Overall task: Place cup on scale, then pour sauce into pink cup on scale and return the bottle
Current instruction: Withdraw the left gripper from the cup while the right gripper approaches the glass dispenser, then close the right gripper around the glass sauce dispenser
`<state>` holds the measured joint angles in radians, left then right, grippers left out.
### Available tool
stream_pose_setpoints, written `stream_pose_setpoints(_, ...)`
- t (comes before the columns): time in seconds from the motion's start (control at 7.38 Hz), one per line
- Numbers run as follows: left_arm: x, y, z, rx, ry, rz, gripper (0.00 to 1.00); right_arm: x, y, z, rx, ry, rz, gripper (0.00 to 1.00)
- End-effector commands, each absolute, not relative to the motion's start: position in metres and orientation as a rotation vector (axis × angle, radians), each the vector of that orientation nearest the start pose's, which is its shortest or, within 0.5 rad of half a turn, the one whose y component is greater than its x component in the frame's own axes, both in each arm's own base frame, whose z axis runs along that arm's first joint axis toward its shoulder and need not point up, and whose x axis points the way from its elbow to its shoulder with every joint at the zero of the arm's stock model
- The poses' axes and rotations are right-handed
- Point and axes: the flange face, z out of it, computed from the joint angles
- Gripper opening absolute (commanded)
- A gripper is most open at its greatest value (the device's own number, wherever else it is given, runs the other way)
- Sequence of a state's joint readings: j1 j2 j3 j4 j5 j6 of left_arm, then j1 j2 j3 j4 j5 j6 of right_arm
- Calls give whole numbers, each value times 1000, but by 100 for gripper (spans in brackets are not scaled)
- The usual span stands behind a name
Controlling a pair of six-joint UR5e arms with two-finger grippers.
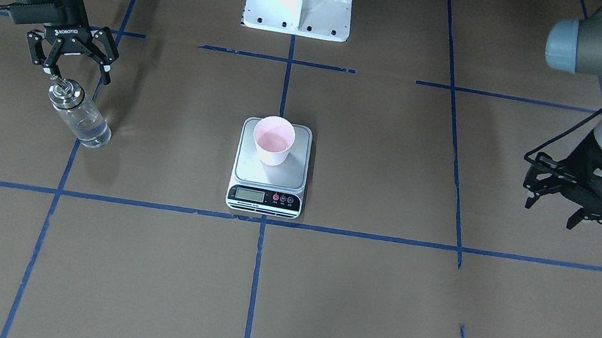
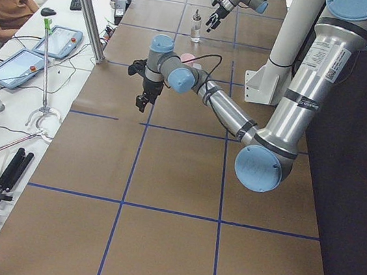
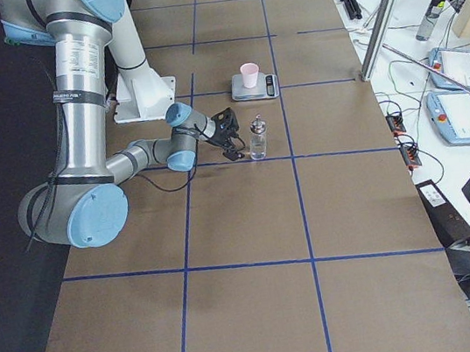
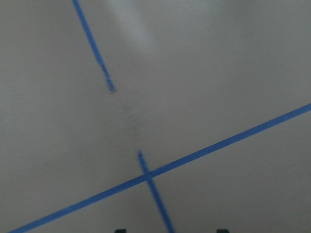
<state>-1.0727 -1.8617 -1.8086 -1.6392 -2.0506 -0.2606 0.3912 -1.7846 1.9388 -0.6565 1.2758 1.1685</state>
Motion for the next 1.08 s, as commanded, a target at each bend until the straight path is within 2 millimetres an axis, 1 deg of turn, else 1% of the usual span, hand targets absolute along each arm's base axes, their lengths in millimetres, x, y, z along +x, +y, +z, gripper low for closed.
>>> stream_pose_setpoints(0.0,186,-570,440,390,624,405,74,-339,-320,475,703,-860,206,100)
stream_pose_setpoints(0.14,178,-565,461,402,619,415,76,-342,-323,481,734,-832,223,100)
stream_pose_setpoints(0.27,177,-564,462,402,619,414,77,-351,-324,479,753,-831,229,100)
stream_pose_setpoints(0.41,178,-565,461,403,620,417,77,-363,-325,481,780,-817,237,100)
stream_pose_setpoints(0.54,178,-564,462,402,619,417,77,-370,-325,479,790,-818,237,100)
stream_pose_setpoints(0.81,178,-564,461,403,621,417,77,-375,-322,480,811,-806,241,100)
stream_pose_setpoints(0.95,178,-564,462,402,619,417,77,-386,-326,479,815,-809,244,100)
